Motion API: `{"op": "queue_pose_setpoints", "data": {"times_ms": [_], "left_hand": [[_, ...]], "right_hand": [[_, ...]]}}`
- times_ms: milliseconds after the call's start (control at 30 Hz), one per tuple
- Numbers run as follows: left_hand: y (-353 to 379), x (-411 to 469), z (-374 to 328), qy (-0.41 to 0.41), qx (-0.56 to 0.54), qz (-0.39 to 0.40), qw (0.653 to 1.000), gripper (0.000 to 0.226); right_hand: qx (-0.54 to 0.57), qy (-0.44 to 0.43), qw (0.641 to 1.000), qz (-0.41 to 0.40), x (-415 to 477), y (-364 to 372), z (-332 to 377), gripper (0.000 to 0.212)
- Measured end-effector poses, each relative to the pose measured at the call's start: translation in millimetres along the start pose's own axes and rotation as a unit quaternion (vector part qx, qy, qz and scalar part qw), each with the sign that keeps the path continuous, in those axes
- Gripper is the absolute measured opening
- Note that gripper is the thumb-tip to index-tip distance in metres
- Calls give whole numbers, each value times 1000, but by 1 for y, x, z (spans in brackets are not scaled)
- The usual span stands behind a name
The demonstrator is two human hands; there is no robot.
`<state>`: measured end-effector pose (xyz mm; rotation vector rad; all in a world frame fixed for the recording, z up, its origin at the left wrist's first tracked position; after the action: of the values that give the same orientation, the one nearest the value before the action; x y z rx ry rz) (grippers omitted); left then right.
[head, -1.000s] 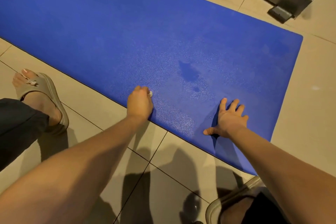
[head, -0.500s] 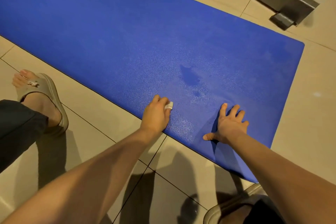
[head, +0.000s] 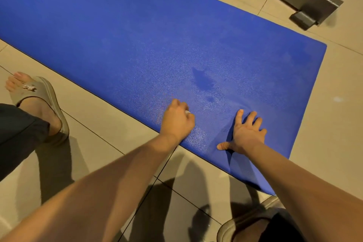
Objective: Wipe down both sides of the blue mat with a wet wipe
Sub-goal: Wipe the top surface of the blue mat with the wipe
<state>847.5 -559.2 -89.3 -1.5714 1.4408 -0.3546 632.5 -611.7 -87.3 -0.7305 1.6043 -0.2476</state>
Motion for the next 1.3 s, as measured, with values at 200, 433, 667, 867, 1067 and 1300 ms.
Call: {"op": "queue_pose_setpoints", "data": {"times_ms": [200,433,667,867,1067,1300], "left_hand": [[45,-27,-44,163,83,148,972,15],[-33,32,33,0,44,-23,999,21],[-6,20,13,-70,-65,-44,994,14],[43,-13,-39,170,17,108,979,21],[-29,39,25,102,91,-4,991,17],[-21,39,11,-56,-39,-67,995,19]], "right_hand": [[4,-4,1000,-2,0,0,0,158],[6,-5,1000,-10,0,1,0,158],[10,-1,1000,-9,1,0,2,159],[6,-4,1000,-10,3,1,1,158],[9,-7,1000,-12,3,2,0,158],[11,-6,1000,-6,3,0,2,158]]}}
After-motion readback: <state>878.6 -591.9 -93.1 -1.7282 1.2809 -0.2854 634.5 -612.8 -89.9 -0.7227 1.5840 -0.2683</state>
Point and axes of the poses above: each hand's wrist, its own x-axis towards the middle knuckle, its own y-axis out of the palm, z = x × y, the point moved 4 cm from there along x, towards the middle knuckle, and after that the axes turned 12 degrees about z, right-handed, at the moved point
